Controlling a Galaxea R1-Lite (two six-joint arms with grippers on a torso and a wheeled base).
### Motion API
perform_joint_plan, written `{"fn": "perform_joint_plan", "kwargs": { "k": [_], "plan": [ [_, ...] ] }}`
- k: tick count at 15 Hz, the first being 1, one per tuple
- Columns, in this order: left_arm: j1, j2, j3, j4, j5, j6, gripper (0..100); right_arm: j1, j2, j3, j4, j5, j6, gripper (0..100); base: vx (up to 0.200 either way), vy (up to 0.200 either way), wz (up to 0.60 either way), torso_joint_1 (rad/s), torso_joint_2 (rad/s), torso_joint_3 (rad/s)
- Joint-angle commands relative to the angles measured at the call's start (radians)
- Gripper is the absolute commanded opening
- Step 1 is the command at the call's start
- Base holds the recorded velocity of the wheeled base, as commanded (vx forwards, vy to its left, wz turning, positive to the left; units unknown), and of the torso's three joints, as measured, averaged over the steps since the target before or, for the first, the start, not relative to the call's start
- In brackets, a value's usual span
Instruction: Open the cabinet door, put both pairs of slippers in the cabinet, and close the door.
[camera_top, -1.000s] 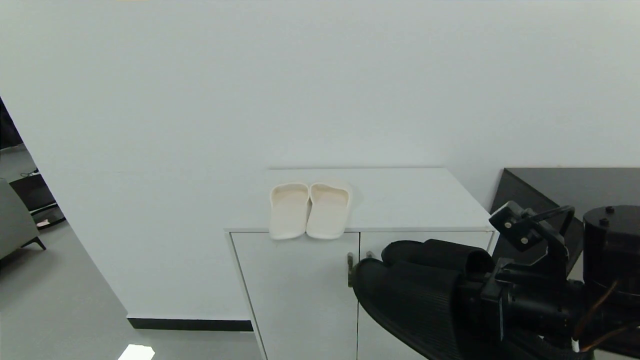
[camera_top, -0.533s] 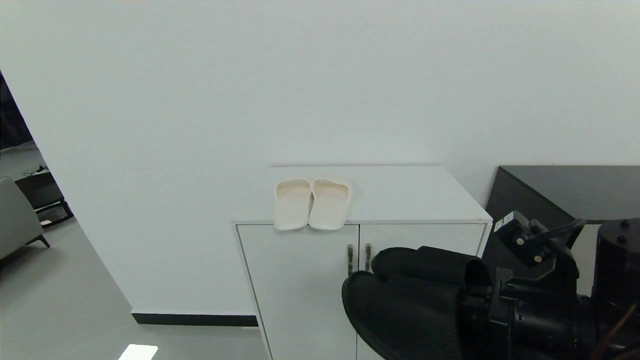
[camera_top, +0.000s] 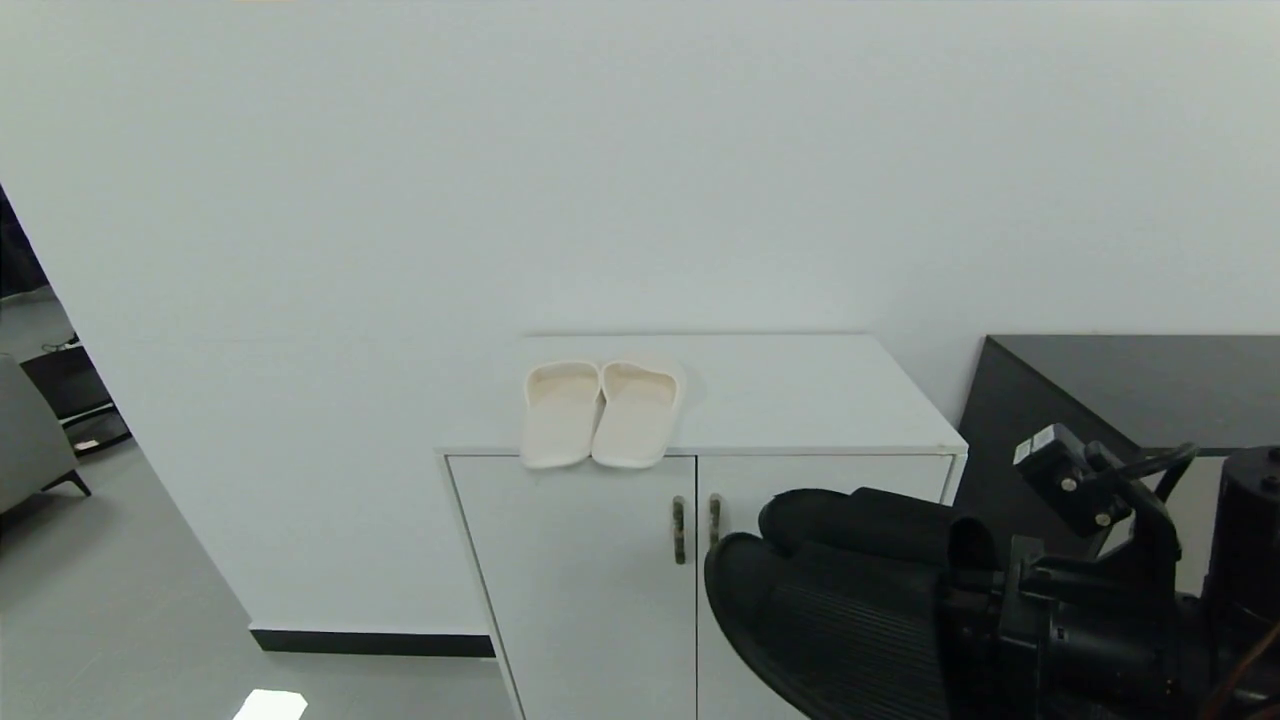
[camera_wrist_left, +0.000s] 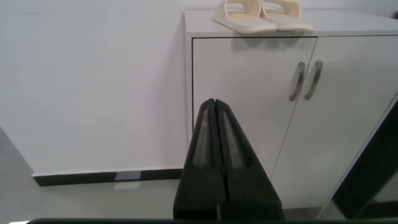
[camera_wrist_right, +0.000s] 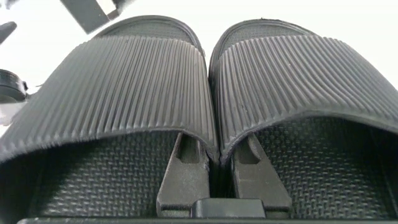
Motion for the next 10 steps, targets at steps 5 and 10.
{"fn": "perform_joint_plan", "kwargs": {
  "k": [5, 10],
  "plan": [
    [0.001, 0.001, 0.0, -0.001, 0.0, 0.0, 0, 0.0, 0.006, 0.009, -0.003, -0.001, 0.0, 0, 0.0, 0.0, 0.0, 0.0, 0.0, 0.0],
    [0.003, 0.001, 0.0, -0.001, 0.0, 0.0, 0, 0.0, 0.007, 0.017, -0.004, 0.001, -0.008, 0, 0.0, 0.0, 0.0, -0.015, 0.04, 0.022]
  ]
}}
